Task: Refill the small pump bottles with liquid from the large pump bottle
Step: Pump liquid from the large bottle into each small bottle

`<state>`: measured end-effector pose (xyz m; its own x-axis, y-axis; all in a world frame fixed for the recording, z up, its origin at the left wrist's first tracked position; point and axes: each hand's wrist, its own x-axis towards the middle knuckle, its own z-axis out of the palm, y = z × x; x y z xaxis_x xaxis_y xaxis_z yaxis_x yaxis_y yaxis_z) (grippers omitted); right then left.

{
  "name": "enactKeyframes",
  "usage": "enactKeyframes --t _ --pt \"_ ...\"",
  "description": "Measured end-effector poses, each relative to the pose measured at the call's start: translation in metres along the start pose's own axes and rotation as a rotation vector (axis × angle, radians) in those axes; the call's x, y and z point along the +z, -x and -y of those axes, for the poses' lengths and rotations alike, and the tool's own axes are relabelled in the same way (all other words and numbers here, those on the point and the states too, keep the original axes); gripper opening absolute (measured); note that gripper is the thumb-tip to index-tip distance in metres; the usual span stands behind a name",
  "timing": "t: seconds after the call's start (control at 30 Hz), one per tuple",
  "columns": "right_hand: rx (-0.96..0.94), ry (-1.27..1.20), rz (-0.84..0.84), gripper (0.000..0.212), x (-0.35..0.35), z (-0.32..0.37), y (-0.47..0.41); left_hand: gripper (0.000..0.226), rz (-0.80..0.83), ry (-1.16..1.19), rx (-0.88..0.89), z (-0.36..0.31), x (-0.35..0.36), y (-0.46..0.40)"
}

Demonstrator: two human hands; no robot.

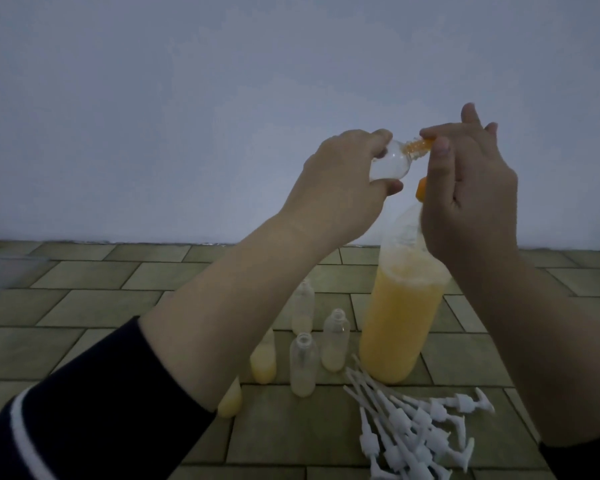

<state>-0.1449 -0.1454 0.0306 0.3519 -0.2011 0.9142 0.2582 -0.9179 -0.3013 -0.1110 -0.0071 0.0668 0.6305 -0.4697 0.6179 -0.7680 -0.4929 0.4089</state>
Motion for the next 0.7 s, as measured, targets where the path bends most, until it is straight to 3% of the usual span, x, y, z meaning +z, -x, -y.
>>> enactKeyframes --t 0.17,0.43,0.7 --pt "0.032 -0.010 -0.002 0.039 0.012 -0.008 0.011 0.041 0.033 0.026 -0.026 0.006 0.011 0.008" --pt "0.000 0.045 0.082 0.048 -0.004 0.003 -0.003 0.042 0.009 0.066 -0.029 0.007 -0.003 0.000" --pt "0.019 0.075 0.147 0.055 -0.010 0.001 -0.004 0.045 -0.017 0.171 -0.144 0.016 -0.003 0.018"
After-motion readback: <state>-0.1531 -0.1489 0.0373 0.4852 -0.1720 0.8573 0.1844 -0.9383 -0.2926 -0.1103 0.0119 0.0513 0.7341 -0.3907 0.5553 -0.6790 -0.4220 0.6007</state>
